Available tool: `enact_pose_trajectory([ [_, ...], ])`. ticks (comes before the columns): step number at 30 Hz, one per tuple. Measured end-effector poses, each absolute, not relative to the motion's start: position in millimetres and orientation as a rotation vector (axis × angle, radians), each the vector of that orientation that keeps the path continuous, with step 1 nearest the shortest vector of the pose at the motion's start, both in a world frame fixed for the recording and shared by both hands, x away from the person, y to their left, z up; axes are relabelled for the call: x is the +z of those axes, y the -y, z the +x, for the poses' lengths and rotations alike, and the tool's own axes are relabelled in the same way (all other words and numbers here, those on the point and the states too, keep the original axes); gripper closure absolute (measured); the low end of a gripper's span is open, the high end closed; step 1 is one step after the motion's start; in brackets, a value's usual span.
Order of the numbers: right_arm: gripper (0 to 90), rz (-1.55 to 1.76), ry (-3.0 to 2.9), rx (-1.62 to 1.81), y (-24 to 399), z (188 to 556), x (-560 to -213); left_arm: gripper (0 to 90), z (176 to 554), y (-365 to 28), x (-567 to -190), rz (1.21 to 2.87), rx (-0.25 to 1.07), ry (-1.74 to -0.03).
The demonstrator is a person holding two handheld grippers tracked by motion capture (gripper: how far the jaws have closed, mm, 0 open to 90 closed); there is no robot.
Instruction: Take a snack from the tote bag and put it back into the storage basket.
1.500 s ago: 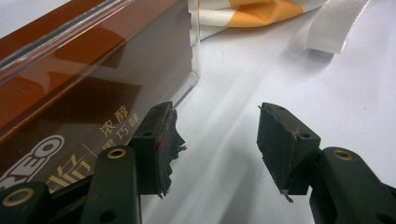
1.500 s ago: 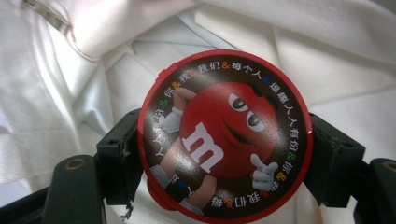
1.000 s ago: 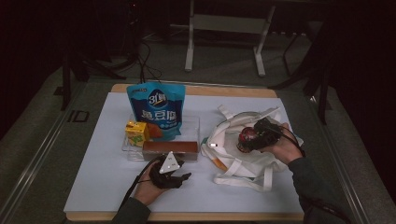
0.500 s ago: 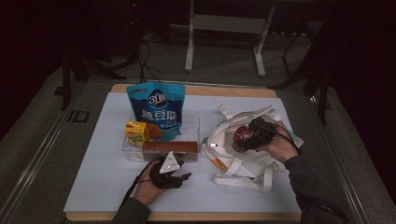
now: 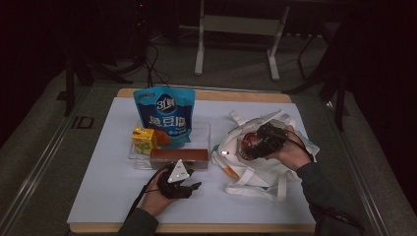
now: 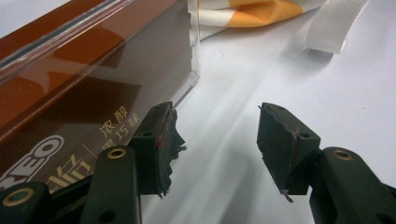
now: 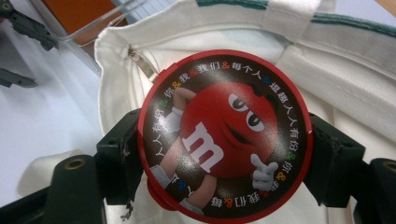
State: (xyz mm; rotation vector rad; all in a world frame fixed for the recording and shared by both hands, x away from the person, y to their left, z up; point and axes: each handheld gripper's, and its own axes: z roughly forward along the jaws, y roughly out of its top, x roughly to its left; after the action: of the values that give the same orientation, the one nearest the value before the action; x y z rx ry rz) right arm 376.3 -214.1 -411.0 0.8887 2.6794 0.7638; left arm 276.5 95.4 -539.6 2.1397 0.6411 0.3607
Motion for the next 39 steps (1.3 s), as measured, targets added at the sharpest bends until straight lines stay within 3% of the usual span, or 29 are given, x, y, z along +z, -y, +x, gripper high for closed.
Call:
enact_pose_trajectory([
  [39, 25.2, 0.773, -2.712, 0.817, 181, 371, -394, 46.4, 276, -95, -540, 2.140, 0.359, -0.638],
])
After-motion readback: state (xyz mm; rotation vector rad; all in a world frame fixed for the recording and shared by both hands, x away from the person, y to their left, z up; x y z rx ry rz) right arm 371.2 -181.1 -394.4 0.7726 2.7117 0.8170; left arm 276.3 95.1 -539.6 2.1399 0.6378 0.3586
